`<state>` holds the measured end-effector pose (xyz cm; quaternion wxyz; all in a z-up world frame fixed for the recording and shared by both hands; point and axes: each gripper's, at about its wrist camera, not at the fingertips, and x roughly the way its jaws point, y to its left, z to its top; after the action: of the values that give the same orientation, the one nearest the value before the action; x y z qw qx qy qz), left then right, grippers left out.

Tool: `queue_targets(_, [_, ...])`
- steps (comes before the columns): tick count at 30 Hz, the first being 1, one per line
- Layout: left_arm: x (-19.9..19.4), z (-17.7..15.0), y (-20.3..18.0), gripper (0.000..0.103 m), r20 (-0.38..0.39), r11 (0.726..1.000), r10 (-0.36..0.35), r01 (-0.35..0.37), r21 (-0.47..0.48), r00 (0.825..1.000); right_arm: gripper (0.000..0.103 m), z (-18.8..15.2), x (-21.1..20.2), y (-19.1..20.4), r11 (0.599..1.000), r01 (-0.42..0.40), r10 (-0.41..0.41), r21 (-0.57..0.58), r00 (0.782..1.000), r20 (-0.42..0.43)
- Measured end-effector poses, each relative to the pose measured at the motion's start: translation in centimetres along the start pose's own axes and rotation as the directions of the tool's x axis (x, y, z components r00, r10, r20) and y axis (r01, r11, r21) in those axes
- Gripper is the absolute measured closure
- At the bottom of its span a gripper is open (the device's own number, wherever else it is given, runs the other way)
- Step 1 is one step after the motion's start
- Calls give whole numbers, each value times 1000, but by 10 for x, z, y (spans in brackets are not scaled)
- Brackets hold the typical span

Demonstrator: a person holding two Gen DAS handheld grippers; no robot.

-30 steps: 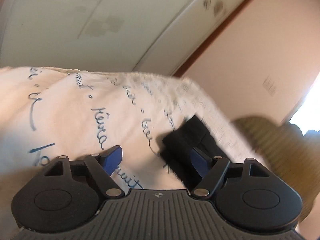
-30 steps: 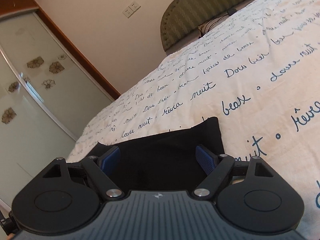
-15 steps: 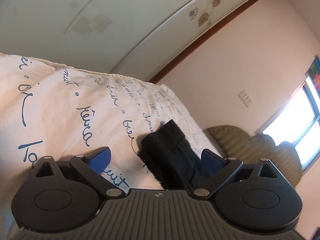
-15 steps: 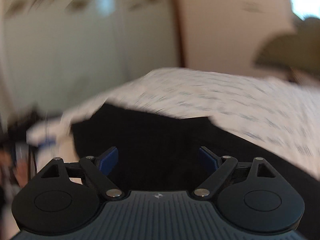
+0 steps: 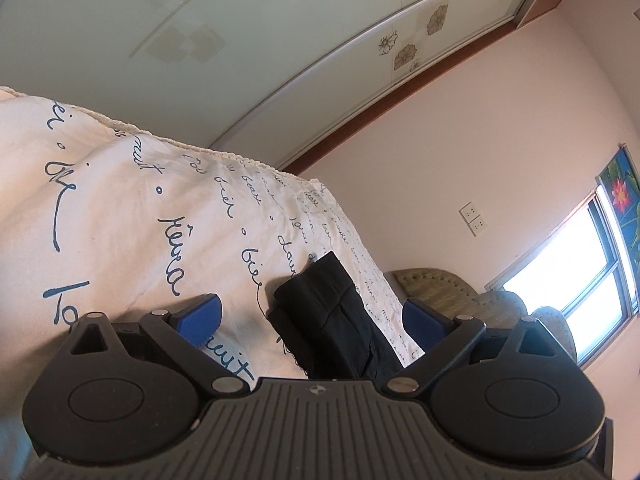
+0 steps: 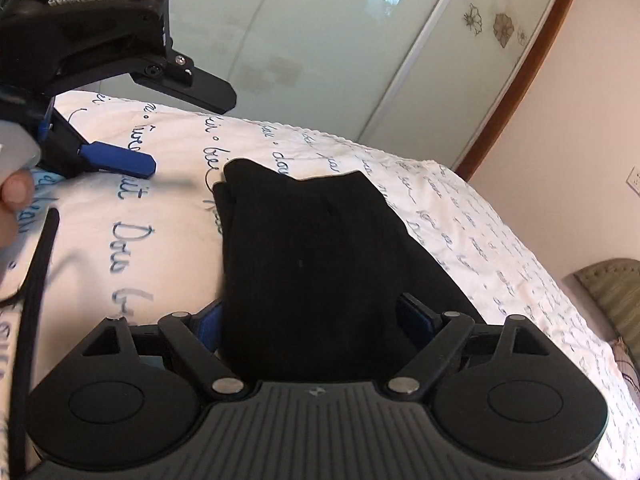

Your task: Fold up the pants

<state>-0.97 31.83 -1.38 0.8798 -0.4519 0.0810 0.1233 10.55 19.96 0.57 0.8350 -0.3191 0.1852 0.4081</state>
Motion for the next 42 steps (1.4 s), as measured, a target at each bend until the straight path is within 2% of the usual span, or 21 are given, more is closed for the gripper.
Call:
queue_targets(3, [-1, 0, 2, 4, 5, 1000, -9, 9, -12, 1000, 59, -2, -1, 0, 1000, -7, 7, 7, 1000, 7])
queue_targets(6, [-1, 1, 4, 2, 8, 999, -26, 27, -27, 1000, 74, -1, -2, -22, 987, -53, 51, 149, 999, 15])
queue_targets(9, [-1, 5, 2, 1, -2, 998, -40, 39, -58, 999, 78, -5, -8, -57, 906, -144, 122, 397, 989, 81])
queue_targets(12, [2, 14, -4, 1, -86, 984, -105, 91, -155, 991, 79, -18, -10, -71, 821, -206, 149, 533, 978, 148])
queue_targets(14, [10, 16, -8, 1, -161, 972, -110, 72, -224, 981, 79, -28, -9, -70, 788, -233, 159, 570, 971, 178])
queue_targets(18, [36, 13, -26, 2, -275, 981, -15, -39, -189, 961, 79, -37, -10, -71, 768, -255, 147, 588, 963, 227])
queue_targets(21, [56, 9, -44, 4, -312, 988, -25, -25, -155, 950, 79, -42, -13, -73, 753, -267, 139, 601, 958, 252])
queue_targets(23, [73, 7, -54, 17, -327, 992, 13, -52, -112, 945, 79, -44, -15, -75, 742, -277, 134, 610, 954, 270])
queue_targets(25, [93, 3, -62, 63, -369, 993, 89, -111, -38, 925, 79, -45, -16, -77, 732, -285, 134, 619, 951, 279])
queue_targets(26, [103, 0, -64, 68, -388, 989, 143, -150, 13, 911, 78, -46, -16, -77, 725, -292, 141, 624, 949, 280])
queue_targets(28, [115, -7, -62, 69, -370, 969, 249, -234, 84, 895, 61, -46, -10, -80, 704, -299, 185, 645, 953, 240])
queue_targets(29, [117, -9, -60, 68, -360, 967, 256, -237, 97, 897, 39, -45, -8, -81, 693, -306, 207, 653, 952, 226])
queue_targets(30, [115, -11, -58, 69, -348, 967, 256, -233, 107, 902, 32, -46, -11, -84, 682, -321, 217, 657, 947, 238])
queue_targets(31, [112, -11, -58, 70, -342, 966, 256, -230, 115, 904, 32, -49, -18, -88, 661, -339, 216, 670, 940, 263])
queue_targets(32, [110, -11, -57, 70, -336, 966, 256, -227, 123, 906, 32, -54, -28, -96, 620, -367, 216, 693, 929, 299])
queue_targets(33, [108, -10, -56, 70, -333, 965, 257, -224, 136, 907, 32, -62, -38, -107, 555, -409, 219, 724, 912, 347])
queue_targets(35, [109, -10, -57, 71, -334, 963, 263, -224, 151, 905, 31, -85, -58, -136, 373, -513, 220, 773, 858, 463])
queue_targets(37, [110, -9, -68, 78, -325, 952, 291, -239, 190, 900, 22, -115, -71, -164, 197, -582, 197, 789, 812, 550])
queue_targets(39, [110, -13, -90, 87, -283, 927, 327, -247, 283, 902, 12, -147, -77, -186, 67, -586, 150, 808, 806, 572])
queue_targets(40, [108, -17, -106, 92, -245, 898, 345, -244, 366, 906, 12, -162, -77, -194, 35, -576, 135, 817, 812, 568])
queue_targets(42, [101, -35, -142, 94, -154, 809, 344, -208, 550, 926, 12, -191, -77, -205, -33, -556, 109, 830, 824, 556])
